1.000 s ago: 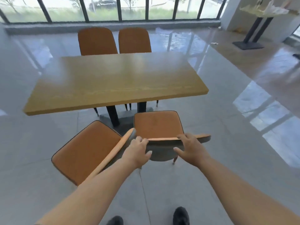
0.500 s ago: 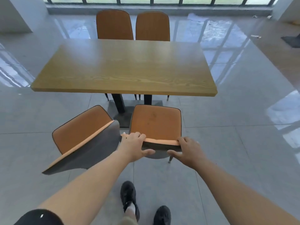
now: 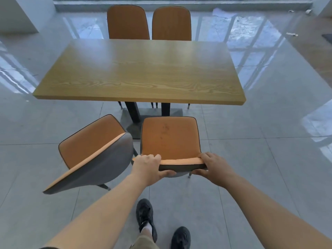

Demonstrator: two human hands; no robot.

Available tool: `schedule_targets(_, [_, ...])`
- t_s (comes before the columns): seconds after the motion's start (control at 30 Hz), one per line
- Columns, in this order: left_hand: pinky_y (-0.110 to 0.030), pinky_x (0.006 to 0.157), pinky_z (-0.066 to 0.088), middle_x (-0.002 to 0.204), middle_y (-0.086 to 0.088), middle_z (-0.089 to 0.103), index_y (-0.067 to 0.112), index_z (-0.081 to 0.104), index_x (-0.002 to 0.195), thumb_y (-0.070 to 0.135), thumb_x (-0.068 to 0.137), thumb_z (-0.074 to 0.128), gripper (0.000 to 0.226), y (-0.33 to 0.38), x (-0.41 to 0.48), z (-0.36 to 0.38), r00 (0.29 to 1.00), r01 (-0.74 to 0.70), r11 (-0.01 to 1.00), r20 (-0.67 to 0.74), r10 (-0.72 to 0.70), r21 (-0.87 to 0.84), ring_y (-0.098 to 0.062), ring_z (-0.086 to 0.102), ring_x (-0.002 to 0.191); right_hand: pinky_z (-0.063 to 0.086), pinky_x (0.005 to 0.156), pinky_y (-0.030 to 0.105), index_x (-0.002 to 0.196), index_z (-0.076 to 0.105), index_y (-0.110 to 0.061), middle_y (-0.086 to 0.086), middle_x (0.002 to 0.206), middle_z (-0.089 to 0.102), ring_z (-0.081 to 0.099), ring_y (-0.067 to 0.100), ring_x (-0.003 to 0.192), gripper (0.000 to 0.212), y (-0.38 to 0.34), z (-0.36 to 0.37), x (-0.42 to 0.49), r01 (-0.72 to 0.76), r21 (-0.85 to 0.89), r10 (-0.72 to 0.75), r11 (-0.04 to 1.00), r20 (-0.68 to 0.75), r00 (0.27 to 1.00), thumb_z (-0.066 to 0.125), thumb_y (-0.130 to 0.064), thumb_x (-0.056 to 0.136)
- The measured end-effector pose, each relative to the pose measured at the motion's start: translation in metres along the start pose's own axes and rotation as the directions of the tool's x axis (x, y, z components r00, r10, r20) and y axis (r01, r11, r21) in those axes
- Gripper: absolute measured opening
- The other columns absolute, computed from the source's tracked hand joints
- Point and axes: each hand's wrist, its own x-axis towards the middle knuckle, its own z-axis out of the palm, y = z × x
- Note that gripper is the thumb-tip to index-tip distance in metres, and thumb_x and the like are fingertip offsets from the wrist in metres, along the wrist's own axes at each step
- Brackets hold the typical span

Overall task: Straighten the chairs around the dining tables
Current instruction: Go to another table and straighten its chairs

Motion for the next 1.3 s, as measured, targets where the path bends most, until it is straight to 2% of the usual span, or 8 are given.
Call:
schedule_targets(0.3, [-0.05,0.101,0.039,0.119,0.008,0.06,0.033,0.053,0.124,0.097,0.069,0.013,0.094,-0.015,-0.02,0.003,1.0,0.009,0.991,0.001,-0.009,-0.135,-0.018,0.055,0.109,0.05,0.084,0.034,0.112,0.051,-0.028,-0.008,0.105,0.056,0.055,0.015,0.095,0.053,-0.007,0.007,-0.012,-0.016,0.001,0.016,1.0,-0.026,1.0,0.057,-0.072,0.083])
schedule_targets(0.37, [-0.054,0.103,0.038,0.124,0.007,0.059,0.032,0.052,0.128,0.097,0.07,0.018,0.094,-0.018,-0.024,0.005,0.998,0.061,0.984,0.012,-0.06,-0.165,-0.02,0.052,0.116,0.047,0.093,0.04,0.115,0.051,-0.029,-0.008,0.11,0.057,0.055,0.017,0.102,0.054,-0.009,0.007,-0.012,-0.021,0.007,0.021,1.0,-0.036,0.999,0.057,-0.072,0.083])
schedule_targets(0.47, [-0.053,0.097,0.046,0.119,0.005,0.06,0.029,0.054,0.124,0.1,0.066,0.016,0.1,-0.014,-0.025,0.004,0.993,0.121,0.972,0.015,-0.12,-0.199,-0.021,0.052,0.113,0.032,0.111,0.057,0.132,0.046,-0.035,-0.01,0.129,0.053,0.051,0.019,0.122,0.065,-0.014,0.014,-0.016,-0.01,-0.004,0.009,1.0,-0.057,0.998,0.051,-0.077,0.083])
schedule_targets(0.6, [-0.05,0.091,0.052,0.116,0.002,0.06,0.028,0.053,0.122,0.102,0.06,0.01,0.106,-0.01,-0.025,0.007,0.991,0.124,0.974,-0.014,-0.129,-0.19,-0.021,0.051,0.108,0.026,0.113,0.06,0.134,0.046,-0.039,-0.011,0.134,0.053,0.046,0.02,0.128,0.072,-0.023,0.018,-0.015,-0.061,0.028,0.063,0.998,-0.056,0.996,0.04,-0.086,0.079])
schedule_targets(0.8, [-0.052,0.09,0.05,0.116,0.002,0.059,0.031,0.051,0.117,0.102,0.057,-0.001,0.107,-0.017,-0.013,0.007,0.996,0.088,0.986,-0.012,-0.09,-0.145,-0.023,0.051,0.104,0.033,0.105,0.055,0.124,0.052,-0.041,-0.012,0.12,0.056,0.048,0.02,0.12,0.056,-0.023,0.017,-0.004,-0.063,0.042,0.066,0.997,-0.072,0.995,0.047,-0.079,0.083])
schedule_targets(1.07, [-0.053,0.089,0.05,0.113,0.002,0.057,0.032,0.049,0.114,0.101,0.057,0.002,0.102,-0.02,0.02,-0.002,0.994,0.108,0.978,0.031,-0.104,-0.179,-0.022,0.049,0.102,0.036,0.1,0.049,0.123,0.053,-0.041,-0.012,0.116,0.056,0.049,0.02,0.115,0.051,-0.018,-0.005,0.024,-0.076,0.033,0.078,0.997,-0.054,0.996,0.051,-0.075,0.085])
schedule_targets(1.23, [-0.046,0.081,0.044,0.11,0.003,0.056,0.033,0.049,0.113,0.102,0.056,0.002,0.101,-0.015,0.034,0.0,0.995,0.1,0.978,0.016,-0.098,-0.183,-0.02,0.047,0.098,0.037,0.097,0.046,0.123,0.052,-0.043,-0.016,0.109,0.052,0.05,0.018,0.112,0.052,-0.006,-0.014,0.033,-0.078,0.023,0.079,0.997,-0.025,0.997,0.05,-0.077,0.084])
schedule_targets(1.3, [-0.049,0.085,0.045,0.111,0.003,0.056,0.033,0.049,0.113,0.102,0.055,0.001,0.102,-0.014,0.033,0.001,0.994,0.108,0.976,0.022,-0.105,-0.189,-0.02,0.048,0.1,0.038,0.098,0.046,0.124,0.051,-0.043,-0.015,0.112,0.053,0.05,0.019,0.113,0.053,-0.006,-0.013,0.032,-0.081,0.011,0.081,0.997,-0.025,0.996,0.05,-0.077,0.083])
